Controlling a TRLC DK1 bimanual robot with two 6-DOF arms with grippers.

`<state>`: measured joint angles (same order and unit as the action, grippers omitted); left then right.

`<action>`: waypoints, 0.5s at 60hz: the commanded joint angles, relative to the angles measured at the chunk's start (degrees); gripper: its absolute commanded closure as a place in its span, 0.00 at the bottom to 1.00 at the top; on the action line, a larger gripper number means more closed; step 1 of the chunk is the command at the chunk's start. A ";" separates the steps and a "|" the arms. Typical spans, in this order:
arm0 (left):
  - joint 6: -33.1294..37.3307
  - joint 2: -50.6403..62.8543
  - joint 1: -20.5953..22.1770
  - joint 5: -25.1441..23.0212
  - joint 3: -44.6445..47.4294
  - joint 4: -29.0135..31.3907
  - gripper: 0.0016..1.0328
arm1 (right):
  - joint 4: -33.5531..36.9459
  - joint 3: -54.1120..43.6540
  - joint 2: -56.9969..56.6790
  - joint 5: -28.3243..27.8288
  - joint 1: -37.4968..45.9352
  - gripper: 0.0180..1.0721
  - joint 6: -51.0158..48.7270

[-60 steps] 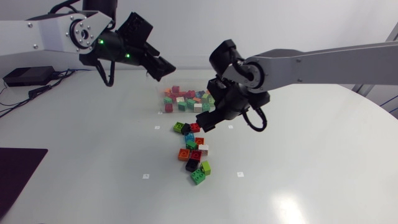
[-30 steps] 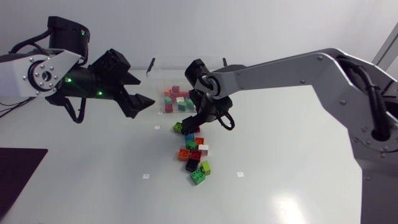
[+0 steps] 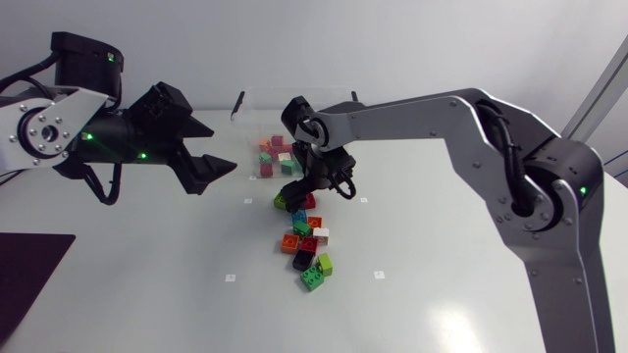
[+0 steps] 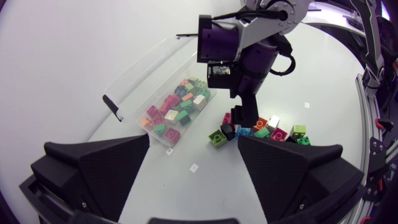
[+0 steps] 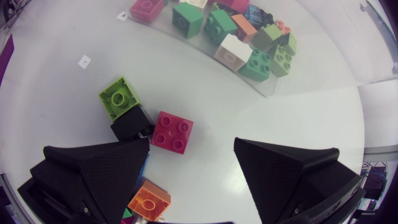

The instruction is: Place the duplo bricks in the container

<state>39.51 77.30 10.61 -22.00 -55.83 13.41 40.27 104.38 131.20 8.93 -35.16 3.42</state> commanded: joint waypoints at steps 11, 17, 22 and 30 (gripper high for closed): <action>1.45 -2.33 -1.12 -0.41 2.57 0.65 0.04 | 3.23 4.08 3.98 0.30 -0.88 0.09 1.68; 1.54 -3.03 -1.30 -0.41 3.36 0.74 0.04 | 4.11 6.01 5.30 0.21 -1.14 0.10 1.85; 1.54 -3.64 -1.30 -0.41 3.80 0.92 0.04 | 5.17 7.77 6.44 0.12 -1.23 0.14 1.94; 1.54 -4.44 -1.30 -0.41 3.98 1.36 0.04 | 6.13 9.18 7.50 0.04 -1.41 0.25 2.47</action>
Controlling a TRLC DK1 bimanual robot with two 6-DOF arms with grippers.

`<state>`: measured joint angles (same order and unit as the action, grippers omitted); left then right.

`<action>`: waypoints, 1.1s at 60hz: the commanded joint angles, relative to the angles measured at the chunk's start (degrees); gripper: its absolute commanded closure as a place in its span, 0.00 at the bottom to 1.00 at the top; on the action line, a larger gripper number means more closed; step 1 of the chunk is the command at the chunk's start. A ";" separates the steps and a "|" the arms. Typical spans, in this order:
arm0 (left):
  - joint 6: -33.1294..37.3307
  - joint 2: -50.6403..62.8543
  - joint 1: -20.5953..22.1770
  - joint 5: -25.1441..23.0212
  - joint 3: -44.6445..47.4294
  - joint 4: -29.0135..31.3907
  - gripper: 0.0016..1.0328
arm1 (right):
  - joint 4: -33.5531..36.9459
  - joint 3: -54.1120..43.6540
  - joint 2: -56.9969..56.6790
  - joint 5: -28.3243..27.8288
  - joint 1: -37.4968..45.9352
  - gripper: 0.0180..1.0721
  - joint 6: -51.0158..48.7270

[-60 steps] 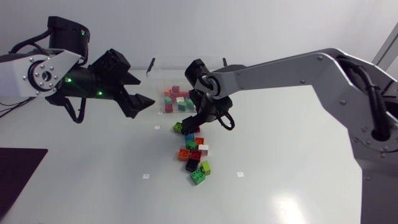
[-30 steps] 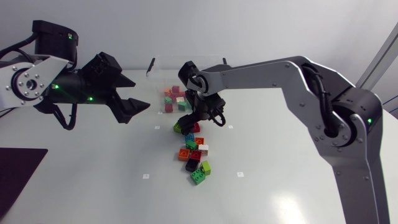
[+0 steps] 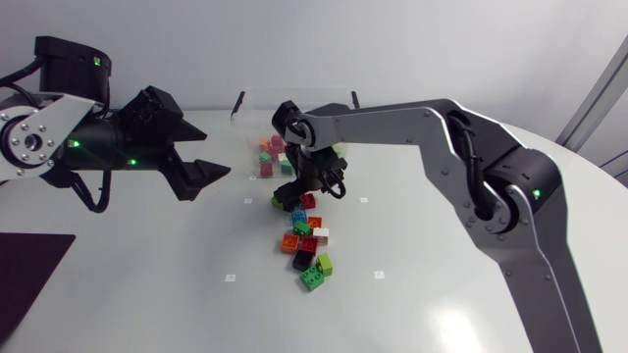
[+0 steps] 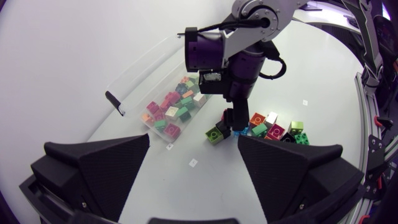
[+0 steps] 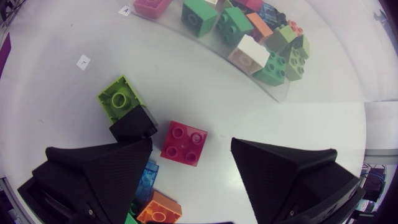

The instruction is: Place the duplo bricks in the container

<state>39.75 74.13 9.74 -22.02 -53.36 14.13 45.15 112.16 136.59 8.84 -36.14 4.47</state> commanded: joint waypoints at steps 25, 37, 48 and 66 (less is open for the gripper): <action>1.39 -1.35 0.11 -0.48 2.21 0.81 0.04 | 0.03 -1.68 0.43 -0.93 0.19 0.70 1.86; 4.81 1.37 0.90 -0.48 4.23 0.55 0.04 | -3.31 -11.08 -8.54 -1.37 0.81 0.70 1.68; 10.70 6.73 2.13 -0.83 4.85 -0.42 0.04 | -5.42 -19.08 -17.68 -2.34 0.72 0.70 1.33; 18.61 19.92 2.48 -3.99 -0.43 -0.42 0.04 | -8.06 -26.99 -29.19 -4.36 2.04 0.70 -0.51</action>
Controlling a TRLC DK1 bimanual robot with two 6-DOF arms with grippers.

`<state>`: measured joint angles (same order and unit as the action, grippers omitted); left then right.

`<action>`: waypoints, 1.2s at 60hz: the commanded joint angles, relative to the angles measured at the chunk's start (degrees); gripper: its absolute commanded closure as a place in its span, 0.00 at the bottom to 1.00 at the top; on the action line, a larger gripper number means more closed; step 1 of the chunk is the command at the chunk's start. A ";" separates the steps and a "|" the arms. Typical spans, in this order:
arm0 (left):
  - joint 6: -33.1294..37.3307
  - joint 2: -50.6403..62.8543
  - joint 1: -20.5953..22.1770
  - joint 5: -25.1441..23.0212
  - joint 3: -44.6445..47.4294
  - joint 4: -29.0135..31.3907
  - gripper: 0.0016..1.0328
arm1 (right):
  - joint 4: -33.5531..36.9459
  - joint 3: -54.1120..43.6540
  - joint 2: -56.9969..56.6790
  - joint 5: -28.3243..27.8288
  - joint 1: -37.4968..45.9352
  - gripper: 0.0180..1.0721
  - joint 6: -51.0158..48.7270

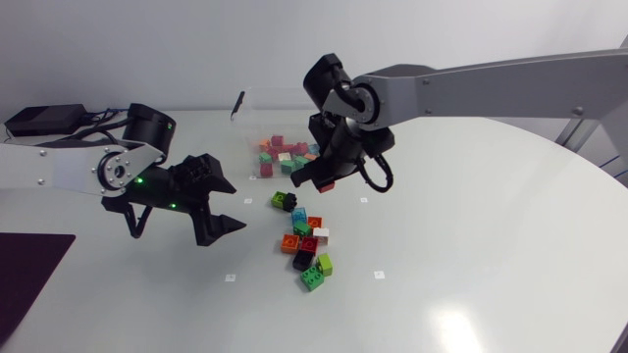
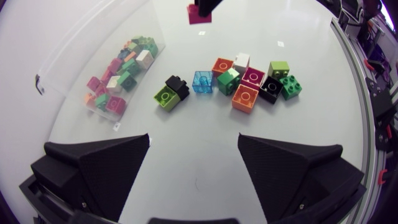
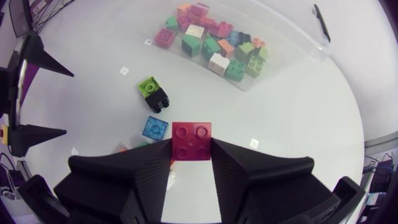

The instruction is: Place the duplo bricks in the container

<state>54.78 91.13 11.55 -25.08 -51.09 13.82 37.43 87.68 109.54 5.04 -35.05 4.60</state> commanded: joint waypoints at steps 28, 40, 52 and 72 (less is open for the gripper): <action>10.78 16.01 3.57 -1.90 -11.66 -0.03 0.04 | -1.75 -1.90 -7.93 -3.37 4.64 0.70 -1.35; 13.33 19.26 4.18 -1.90 -15.97 1.82 0.04 | -2.63 -1.28 -9.87 -3.90 4.64 0.70 -1.79; 16.49 23.30 4.62 -1.90 -21.86 5.95 0.04 | -3.94 0.65 -10.22 -3.90 4.73 0.70 -1.70; 20.89 28.84 5.24 -1.99 -29.33 11.05 0.04 | -5.26 2.50 -9.87 -4.07 4.73 0.70 -1.61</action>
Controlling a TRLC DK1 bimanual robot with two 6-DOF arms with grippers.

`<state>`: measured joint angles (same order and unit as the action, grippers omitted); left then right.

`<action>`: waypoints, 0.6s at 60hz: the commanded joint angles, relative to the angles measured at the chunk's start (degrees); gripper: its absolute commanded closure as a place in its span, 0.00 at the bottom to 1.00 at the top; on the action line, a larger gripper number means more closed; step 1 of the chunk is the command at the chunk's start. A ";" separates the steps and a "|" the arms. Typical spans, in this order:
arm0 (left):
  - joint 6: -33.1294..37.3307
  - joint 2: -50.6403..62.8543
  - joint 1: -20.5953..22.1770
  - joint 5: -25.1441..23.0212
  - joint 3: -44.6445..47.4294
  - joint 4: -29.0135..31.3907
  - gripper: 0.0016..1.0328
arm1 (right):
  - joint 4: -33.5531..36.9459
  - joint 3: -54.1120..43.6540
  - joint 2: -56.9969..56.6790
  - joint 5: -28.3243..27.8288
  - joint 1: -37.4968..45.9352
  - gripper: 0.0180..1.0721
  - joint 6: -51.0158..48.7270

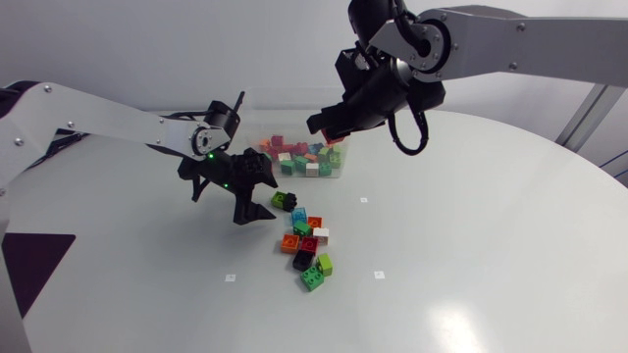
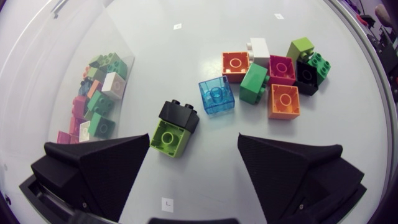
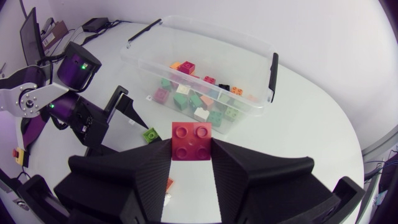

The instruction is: Place the duplo bricks in the container

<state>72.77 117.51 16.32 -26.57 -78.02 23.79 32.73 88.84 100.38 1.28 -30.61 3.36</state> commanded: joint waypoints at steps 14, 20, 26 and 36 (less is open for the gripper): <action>4.13 5.36 0.73 -0.50 -6.71 3.45 0.05 | -0.65 2.22 -0.18 -0.84 0.29 0.70 -0.63; 4.57 6.59 0.73 -0.50 -8.91 5.21 0.05 | -0.83 2.48 -0.09 -1.10 0.29 0.70 -0.72; 5.45 7.82 0.73 -0.50 -11.01 7.67 0.05 | -1.44 2.83 -0.27 -1.45 0.29 0.70 -0.72; 6.86 9.49 0.73 -0.50 -13.21 10.57 0.06 | -2.85 3.97 -0.18 -1.45 0.20 0.70 -0.72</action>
<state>76.88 124.60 16.69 -26.57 -89.41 32.97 31.00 90.85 100.38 0.01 -30.61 3.16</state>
